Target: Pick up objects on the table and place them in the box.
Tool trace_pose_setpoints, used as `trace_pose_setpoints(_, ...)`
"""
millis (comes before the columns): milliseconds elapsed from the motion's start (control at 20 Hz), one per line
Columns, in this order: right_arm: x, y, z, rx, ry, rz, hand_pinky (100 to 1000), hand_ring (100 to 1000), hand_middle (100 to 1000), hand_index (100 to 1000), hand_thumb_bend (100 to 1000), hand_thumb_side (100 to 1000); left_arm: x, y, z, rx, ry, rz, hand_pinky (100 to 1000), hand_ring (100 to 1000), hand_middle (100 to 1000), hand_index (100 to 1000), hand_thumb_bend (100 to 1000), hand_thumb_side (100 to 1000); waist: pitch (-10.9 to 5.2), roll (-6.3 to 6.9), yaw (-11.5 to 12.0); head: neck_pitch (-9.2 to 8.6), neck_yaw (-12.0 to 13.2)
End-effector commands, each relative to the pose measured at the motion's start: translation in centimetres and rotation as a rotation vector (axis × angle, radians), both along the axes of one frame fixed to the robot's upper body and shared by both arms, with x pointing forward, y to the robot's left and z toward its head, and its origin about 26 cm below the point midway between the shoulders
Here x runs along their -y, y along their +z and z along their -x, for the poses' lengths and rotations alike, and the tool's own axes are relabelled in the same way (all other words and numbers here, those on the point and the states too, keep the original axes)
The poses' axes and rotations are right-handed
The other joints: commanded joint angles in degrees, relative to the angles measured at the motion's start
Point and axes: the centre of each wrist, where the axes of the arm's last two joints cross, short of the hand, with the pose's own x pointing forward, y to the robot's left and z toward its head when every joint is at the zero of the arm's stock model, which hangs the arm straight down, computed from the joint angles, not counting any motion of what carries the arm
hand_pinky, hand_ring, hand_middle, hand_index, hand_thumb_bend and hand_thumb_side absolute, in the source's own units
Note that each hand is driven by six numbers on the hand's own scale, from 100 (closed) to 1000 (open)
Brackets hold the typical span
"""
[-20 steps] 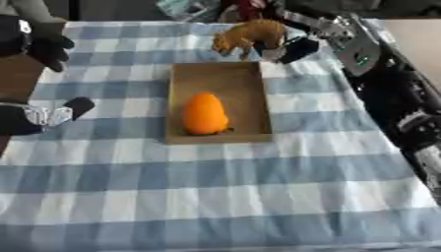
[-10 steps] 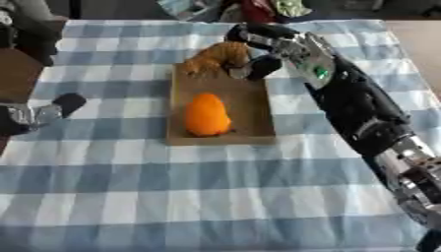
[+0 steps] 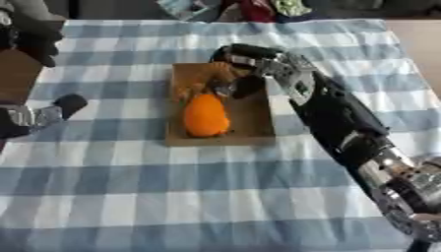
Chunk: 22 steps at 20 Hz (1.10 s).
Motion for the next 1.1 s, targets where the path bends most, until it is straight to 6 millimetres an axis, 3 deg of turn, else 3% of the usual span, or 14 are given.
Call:
trace_pose_setpoints(50, 0.4, 0.8, -0.2, 0.023, -0.007, 0.022, 671, 724, 673, 741, 161, 581, -0.1, 0.9, 0.3, 0.030, -0.002, -0.008, 621, 539, 537, 709, 542, 100, -0.86, 0.30, -0.13, -0.75, 0.04)
trace_pose_setpoints(600, 2.7, 0.8, -0.3, -0.011, -0.061, 0.096, 819, 900, 861, 865, 276, 702, -0.5, 0.7, 0.4, 0.025, 0.023, -0.012, 622, 540, 538, 710, 543, 100, -0.69, 0.41, -1.38, -1.16, 0.23)
trace_pose_setpoints(1100, 5.0, 3.4, -0.2, 0.037, -0.061, 0.058, 836, 920, 886, 884, 271, 680, -1.0, 0.4, 0.4, 0.017, 0.054, -0.010, 622, 540, 538, 709, 544, 100, -0.92, 0.64, -2.67, -1.20, 0.86)
